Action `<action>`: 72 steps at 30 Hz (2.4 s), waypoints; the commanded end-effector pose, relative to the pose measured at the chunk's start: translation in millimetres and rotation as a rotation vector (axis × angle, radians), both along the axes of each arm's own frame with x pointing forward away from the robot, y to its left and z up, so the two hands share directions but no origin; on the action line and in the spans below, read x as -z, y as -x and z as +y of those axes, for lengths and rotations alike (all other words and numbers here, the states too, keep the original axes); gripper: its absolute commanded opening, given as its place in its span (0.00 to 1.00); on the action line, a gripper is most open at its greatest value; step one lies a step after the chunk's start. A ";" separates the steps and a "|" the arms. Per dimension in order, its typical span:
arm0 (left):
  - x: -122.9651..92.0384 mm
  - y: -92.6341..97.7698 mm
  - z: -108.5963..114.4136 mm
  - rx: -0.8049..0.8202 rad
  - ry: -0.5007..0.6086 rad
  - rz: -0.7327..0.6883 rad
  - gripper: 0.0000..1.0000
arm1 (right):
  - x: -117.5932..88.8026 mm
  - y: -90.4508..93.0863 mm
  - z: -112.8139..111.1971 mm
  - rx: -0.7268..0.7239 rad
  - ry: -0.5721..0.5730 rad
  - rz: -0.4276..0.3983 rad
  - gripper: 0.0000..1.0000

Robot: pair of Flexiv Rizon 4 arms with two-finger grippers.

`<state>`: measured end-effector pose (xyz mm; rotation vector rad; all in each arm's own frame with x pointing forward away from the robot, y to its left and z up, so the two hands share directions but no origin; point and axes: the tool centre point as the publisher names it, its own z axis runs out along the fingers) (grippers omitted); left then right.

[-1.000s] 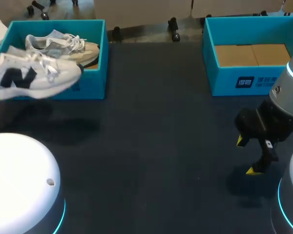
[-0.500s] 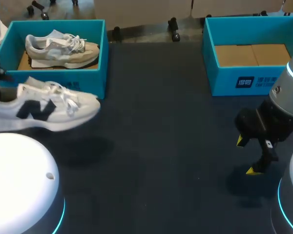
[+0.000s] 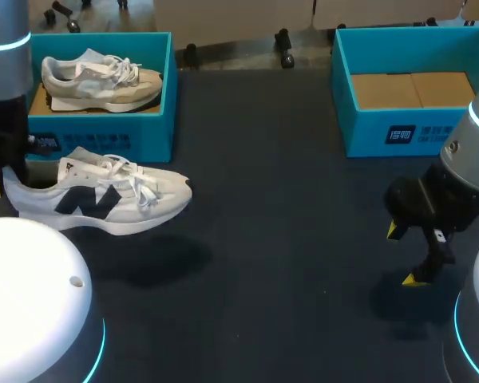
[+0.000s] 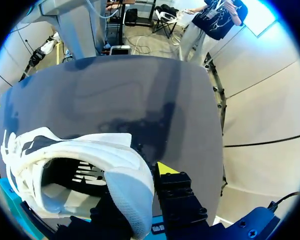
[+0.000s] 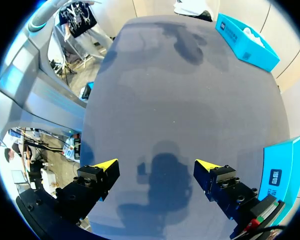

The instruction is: Take the shoe out of the shoebox, open the shoe tongue, remove and reinsert the insole, then place the shoe into the shoebox

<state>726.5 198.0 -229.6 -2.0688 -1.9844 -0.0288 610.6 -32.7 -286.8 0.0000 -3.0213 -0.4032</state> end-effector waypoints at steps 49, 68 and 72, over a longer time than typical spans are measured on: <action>85.5 67.2 -195.4 0.037 0.027 0.006 0.00 | 1.3 0.0 0.7 0.000 0.001 0.000 1.00; 129.3 68.1 -242.2 0.016 0.027 -0.046 0.00 | 1.3 0.0 0.7 0.000 0.001 0.000 1.00; 137.2 66.5 -252.2 -0.004 0.021 -0.058 0.00 | 1.3 0.0 0.7 0.000 0.001 0.000 1.00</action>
